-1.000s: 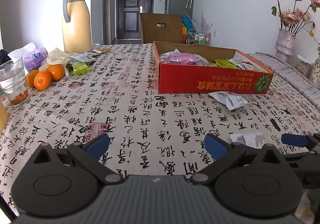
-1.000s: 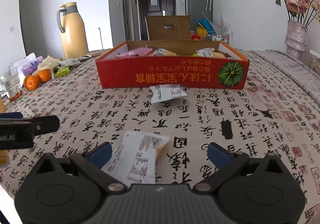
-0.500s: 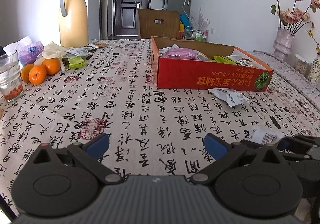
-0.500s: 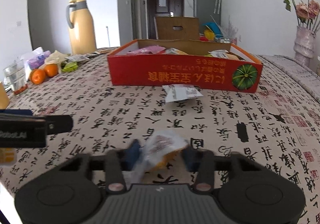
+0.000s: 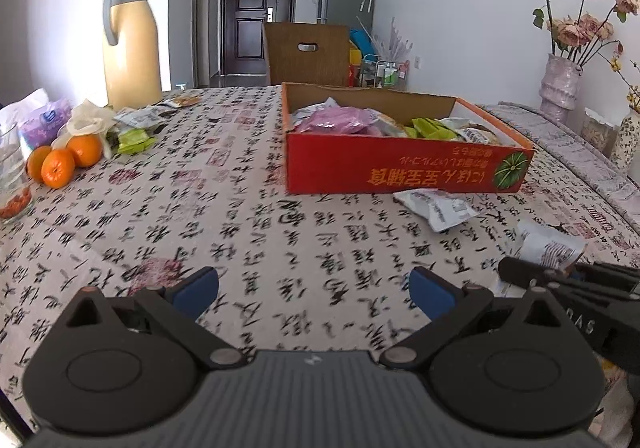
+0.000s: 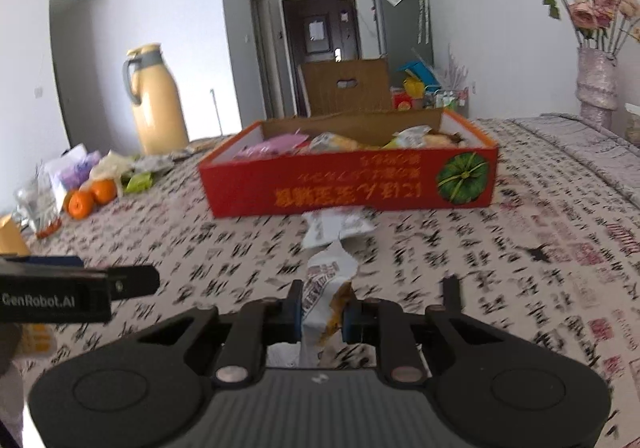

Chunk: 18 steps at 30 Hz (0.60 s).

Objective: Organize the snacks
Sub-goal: 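Lower the left gripper onto a white sachet and close it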

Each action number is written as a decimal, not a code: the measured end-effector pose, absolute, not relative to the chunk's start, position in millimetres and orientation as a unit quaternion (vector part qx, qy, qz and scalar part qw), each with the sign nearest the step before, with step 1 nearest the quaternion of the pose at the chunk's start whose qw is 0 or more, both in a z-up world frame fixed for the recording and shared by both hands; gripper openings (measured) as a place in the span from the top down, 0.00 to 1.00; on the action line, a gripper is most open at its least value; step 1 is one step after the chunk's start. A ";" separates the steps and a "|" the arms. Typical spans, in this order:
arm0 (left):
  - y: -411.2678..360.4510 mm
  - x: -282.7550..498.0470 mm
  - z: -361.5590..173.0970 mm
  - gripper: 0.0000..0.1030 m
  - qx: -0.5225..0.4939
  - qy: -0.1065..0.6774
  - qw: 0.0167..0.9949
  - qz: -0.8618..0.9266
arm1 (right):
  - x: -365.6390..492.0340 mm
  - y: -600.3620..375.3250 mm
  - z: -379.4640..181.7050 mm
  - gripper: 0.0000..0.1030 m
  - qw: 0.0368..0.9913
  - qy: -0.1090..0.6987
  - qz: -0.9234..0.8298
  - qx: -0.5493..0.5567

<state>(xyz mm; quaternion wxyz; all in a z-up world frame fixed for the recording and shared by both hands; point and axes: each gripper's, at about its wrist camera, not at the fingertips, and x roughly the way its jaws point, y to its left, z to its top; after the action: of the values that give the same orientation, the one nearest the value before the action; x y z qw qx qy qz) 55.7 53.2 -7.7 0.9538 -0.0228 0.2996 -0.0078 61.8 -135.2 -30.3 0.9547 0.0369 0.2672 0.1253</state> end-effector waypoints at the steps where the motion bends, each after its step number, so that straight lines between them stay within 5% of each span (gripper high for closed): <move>1: 49.5 58.4 -6.2 0.00 -0.022 0.299 0.954 -0.008 | 63.7 -140.4 -28.5 0.84 0.956 0.262 0.122 0.040; 18: -41.8 146.4 8.8 0.00 -0.002 0.324 0.946 -0.006 | 125.3 -236.7 -5.7 0.84 0.974 0.197 0.070 0.087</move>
<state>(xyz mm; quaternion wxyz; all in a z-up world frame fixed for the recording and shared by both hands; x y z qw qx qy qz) 146.4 -41.8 8.8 0.9461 -0.0019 0.3239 -0.0057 125.3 -236.7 -5.7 0.9740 0.0873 0.1973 0.0697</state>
